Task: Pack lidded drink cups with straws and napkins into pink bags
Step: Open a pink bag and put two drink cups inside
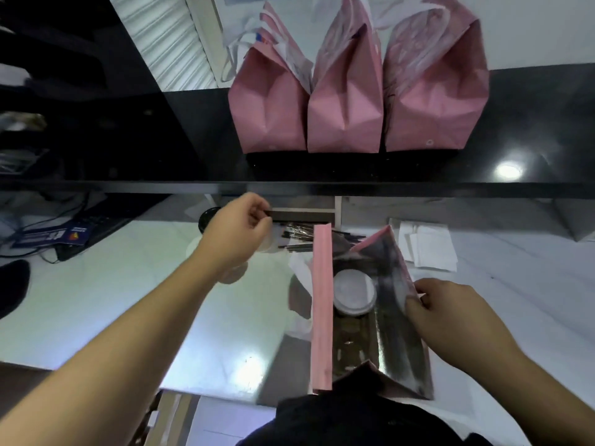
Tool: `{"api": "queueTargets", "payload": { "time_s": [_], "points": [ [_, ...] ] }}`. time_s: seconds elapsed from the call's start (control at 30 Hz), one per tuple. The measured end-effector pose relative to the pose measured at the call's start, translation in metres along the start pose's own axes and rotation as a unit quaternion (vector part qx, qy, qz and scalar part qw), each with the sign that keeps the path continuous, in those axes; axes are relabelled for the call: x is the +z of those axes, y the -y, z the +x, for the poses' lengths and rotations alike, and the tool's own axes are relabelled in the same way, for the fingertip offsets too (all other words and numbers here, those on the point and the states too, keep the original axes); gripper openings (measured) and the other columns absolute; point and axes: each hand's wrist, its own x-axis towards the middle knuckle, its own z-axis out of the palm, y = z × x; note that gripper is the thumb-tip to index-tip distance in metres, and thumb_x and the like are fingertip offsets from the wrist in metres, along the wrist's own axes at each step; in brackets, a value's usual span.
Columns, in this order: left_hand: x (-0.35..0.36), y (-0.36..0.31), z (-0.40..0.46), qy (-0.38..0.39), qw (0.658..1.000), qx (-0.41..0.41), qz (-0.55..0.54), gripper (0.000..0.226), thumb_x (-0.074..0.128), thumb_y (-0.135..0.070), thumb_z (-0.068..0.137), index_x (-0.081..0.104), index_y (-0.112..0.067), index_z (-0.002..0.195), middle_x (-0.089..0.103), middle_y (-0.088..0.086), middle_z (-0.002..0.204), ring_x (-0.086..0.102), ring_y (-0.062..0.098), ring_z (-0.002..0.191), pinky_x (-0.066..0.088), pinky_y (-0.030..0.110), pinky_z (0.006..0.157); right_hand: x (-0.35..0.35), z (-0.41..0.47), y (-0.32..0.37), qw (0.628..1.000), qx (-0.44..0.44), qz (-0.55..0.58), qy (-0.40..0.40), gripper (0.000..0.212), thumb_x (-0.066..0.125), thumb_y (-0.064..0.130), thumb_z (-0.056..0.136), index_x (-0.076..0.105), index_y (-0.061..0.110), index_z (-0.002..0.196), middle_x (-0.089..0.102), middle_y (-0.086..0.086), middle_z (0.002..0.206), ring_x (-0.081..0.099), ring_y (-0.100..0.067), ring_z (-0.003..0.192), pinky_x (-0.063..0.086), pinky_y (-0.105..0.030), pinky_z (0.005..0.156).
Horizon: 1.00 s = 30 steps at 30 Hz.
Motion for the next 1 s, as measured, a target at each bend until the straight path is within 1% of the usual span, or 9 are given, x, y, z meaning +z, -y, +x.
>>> {"api": "queueTargets", "payload": {
  "time_s": [0.07, 0.17, 0.33, 0.5, 0.63, 0.73, 0.8, 0.87, 1.0],
  "points": [
    [-0.006, 0.052, 0.004, 0.013, 0.991, -0.089, 0.102, 0.034, 0.073, -0.030, 0.090, 0.066, -0.012, 0.118, 0.071, 0.000, 0.102, 0.068, 0.024, 0.093, 0.057, 0.041, 0.080, -0.001, 0.001, 0.002, 1.000, 0.004, 0.003, 0.006, 0.035, 0.046, 0.049, 0.100, 0.070, 0.027, 0.085, 0.072, 0.009, 0.072, 0.067, -0.009, 0.061, 0.060, -0.036, 0.061],
    [-0.010, 0.107, 0.000, 0.024, 0.969, -0.177, 0.169, 0.058, 0.073, -0.040, 0.086, 0.058, -0.012, 0.134, 0.060, 0.015, 0.129, 0.059, 0.037, 0.117, 0.052, 0.046, 0.095, -0.001, 0.003, 0.005, 1.000, 0.006, -0.001, 0.012, 0.034, 0.048, 0.050, 0.099, 0.072, 0.029, 0.088, 0.072, 0.012, 0.072, 0.067, -0.006, 0.059, 0.059, -0.032, 0.060],
    [0.003, 0.144, 0.004, 0.055, 0.953, -0.211, 0.211, 0.087, 0.076, -0.049, 0.085, 0.039, -0.005, 0.150, 0.048, 0.019, 0.147, 0.049, 0.040, 0.132, 0.041, 0.047, 0.107, 0.000, 0.005, 0.011, 0.999, 0.020, -0.012, 0.024, 0.031, 0.049, 0.051, 0.099, 0.070, 0.031, 0.090, 0.071, 0.014, 0.074, 0.067, -0.008, 0.061, 0.057, -0.026, 0.059],
    [0.020, 0.157, 0.008, 0.038, 0.960, -0.211, 0.178, 0.079, 0.075, -0.043, 0.082, 0.041, -0.006, 0.143, 0.052, 0.018, 0.139, 0.051, 0.041, 0.126, 0.046, 0.050, 0.103, 0.001, 0.006, 0.014, 0.999, 0.025, -0.016, 0.024, 0.027, 0.049, 0.051, 0.098, 0.068, 0.034, 0.089, 0.070, 0.014, 0.073, 0.067, -0.007, 0.062, 0.054, -0.024, 0.057],
    [0.020, 0.156, 0.004, 0.022, 0.960, -0.223, 0.166, 0.076, 0.072, -0.046, 0.081, 0.044, -0.007, 0.140, 0.050, 0.019, 0.135, 0.051, 0.042, 0.122, 0.047, 0.051, 0.099, 0.002, 0.008, 0.013, 0.999, 0.029, -0.032, 0.019, 0.033, 0.047, 0.052, 0.098, 0.071, 0.031, 0.088, 0.071, 0.013, 0.071, 0.068, -0.009, 0.061, 0.061, -0.030, 0.062],
    [0.006, 0.144, -0.007, 0.021, 0.961, -0.205, 0.183, 0.080, 0.074, -0.047, 0.079, 0.042, -0.010, 0.142, 0.048, 0.016, 0.138, 0.049, 0.041, 0.123, 0.047, 0.049, 0.095, 0.002, 0.009, 0.012, 0.999, 0.027, -0.034, 0.013, 0.036, 0.046, 0.053, 0.096, 0.071, 0.029, 0.086, 0.070, 0.013, 0.069, 0.066, -0.008, 0.060, 0.058, -0.028, 0.058],
    [-0.009, 0.126, -0.017, -0.017, 0.970, -0.173, 0.171, 0.086, 0.077, -0.048, 0.076, 0.042, -0.012, 0.147, 0.046, 0.015, 0.141, 0.047, 0.042, 0.125, 0.047, 0.051, 0.094, 0.002, 0.010, 0.011, 0.999, 0.025, -0.032, 0.010, 0.036, 0.046, 0.054, 0.096, 0.071, 0.031, 0.087, 0.069, 0.015, 0.069, 0.066, -0.007, 0.060, 0.054, -0.025, 0.055],
    [-0.029, 0.098, -0.028, -0.060, 0.981, -0.117, 0.146, 0.091, 0.078, -0.047, 0.076, 0.040, -0.016, 0.152, 0.044, 0.012, 0.145, 0.045, 0.041, 0.131, 0.045, 0.052, 0.100, 0.003, 0.010, 0.010, 0.999, 0.023, -0.025, 0.011, 0.034, 0.046, 0.053, 0.096, 0.071, 0.032, 0.087, 0.070, 0.014, 0.071, 0.066, -0.007, 0.061, 0.058, -0.028, 0.059],
    [-0.063, 0.014, -0.048, -0.086, 0.994, 0.033, 0.059, 0.088, 0.071, -0.056, 0.073, 0.040, -0.033, 0.152, 0.039, -0.011, 0.144, 0.051, 0.018, 0.126, 0.046, 0.033, 0.094, 0.004, 0.010, 0.008, 1.000, 0.015, -0.007, -0.003, 0.035, 0.046, 0.054, 0.095, 0.068, 0.031, 0.080, 0.070, 0.010, 0.067, 0.065, -0.007, 0.061, 0.061, -0.036, 0.062]
  ]
}}
